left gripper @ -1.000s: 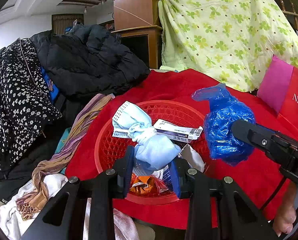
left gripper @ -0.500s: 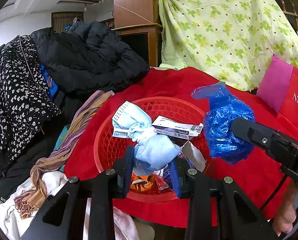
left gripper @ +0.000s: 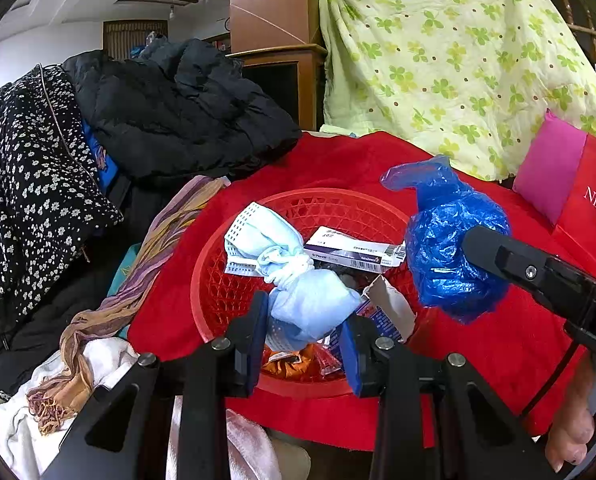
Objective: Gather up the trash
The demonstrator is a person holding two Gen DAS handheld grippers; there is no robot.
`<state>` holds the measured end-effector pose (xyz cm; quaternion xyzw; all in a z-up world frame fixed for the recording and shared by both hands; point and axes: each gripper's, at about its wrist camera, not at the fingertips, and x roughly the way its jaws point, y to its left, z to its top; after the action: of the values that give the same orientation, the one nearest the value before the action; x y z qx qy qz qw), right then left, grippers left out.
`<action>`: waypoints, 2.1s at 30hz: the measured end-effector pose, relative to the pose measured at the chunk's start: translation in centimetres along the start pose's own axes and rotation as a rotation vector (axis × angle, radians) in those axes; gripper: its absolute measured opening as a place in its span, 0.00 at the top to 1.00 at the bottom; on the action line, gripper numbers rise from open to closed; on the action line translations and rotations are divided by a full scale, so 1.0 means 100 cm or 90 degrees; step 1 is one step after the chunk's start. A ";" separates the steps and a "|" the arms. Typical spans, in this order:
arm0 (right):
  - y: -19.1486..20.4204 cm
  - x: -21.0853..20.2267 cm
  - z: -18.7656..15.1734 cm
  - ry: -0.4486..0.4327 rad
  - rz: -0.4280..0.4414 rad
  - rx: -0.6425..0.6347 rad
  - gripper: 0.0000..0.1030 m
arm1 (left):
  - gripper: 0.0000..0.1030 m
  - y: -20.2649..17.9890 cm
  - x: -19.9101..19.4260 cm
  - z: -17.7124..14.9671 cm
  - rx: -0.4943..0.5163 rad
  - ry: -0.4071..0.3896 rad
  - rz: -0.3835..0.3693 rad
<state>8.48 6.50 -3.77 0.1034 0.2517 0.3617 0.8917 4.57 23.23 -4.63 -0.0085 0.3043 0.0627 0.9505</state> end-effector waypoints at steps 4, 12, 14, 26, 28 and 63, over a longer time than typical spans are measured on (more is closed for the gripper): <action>0.002 0.000 0.001 -0.002 0.001 -0.003 0.50 | 0.65 0.000 -0.002 -0.001 -0.001 0.000 -0.001; 0.007 0.001 0.005 -0.004 -0.001 -0.016 0.49 | 0.65 0.004 -0.001 0.000 -0.006 0.004 -0.005; 0.008 0.002 0.008 -0.007 -0.002 -0.021 0.49 | 0.65 0.004 0.000 0.002 -0.004 0.005 -0.007; -0.004 0.026 0.047 -0.016 -0.004 0.009 0.49 | 0.65 0.020 0.021 0.028 -0.009 0.020 -0.078; -0.009 0.034 0.053 -0.010 0.007 0.032 0.49 | 0.65 0.026 0.029 0.030 -0.016 0.032 -0.097; -0.021 -0.081 0.027 -0.085 -0.107 -0.031 0.33 | 0.06 -0.029 -0.052 0.024 0.062 -0.070 0.041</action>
<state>6.19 -0.67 0.85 0.0838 0.1907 0.2842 0.9359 2.18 19.90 0.29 0.0507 0.2548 0.0789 0.9624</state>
